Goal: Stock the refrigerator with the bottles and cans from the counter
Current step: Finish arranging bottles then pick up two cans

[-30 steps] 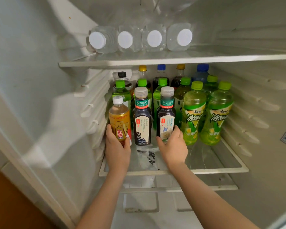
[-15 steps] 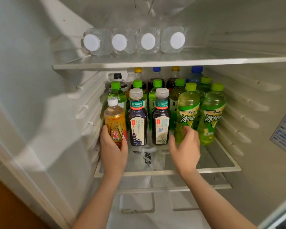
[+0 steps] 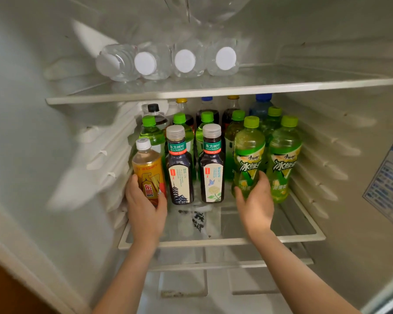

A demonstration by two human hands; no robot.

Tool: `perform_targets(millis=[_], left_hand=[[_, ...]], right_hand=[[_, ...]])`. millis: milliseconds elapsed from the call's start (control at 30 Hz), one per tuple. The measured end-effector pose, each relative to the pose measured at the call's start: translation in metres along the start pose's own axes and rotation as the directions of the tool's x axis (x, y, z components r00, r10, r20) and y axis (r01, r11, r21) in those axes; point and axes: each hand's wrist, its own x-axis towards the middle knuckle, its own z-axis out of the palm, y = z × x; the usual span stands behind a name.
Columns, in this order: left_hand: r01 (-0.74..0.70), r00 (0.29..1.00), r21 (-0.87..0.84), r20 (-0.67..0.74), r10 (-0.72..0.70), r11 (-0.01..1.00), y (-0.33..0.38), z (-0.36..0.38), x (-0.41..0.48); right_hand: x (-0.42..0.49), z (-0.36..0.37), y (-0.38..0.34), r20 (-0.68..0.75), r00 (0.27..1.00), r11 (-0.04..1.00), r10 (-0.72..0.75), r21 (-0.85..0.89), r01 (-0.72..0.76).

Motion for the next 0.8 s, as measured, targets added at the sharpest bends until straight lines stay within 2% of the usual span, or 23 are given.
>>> perform_targets(millis=[800], left_hand=[[-0.029,1.0,0.007,-0.002,0.029,1.0,-0.0039,0.0016,0.0018]], right_hand=[[0.002,0.0029,0.005,0.042,0.998,0.999,-0.042,-0.007,0.042]])
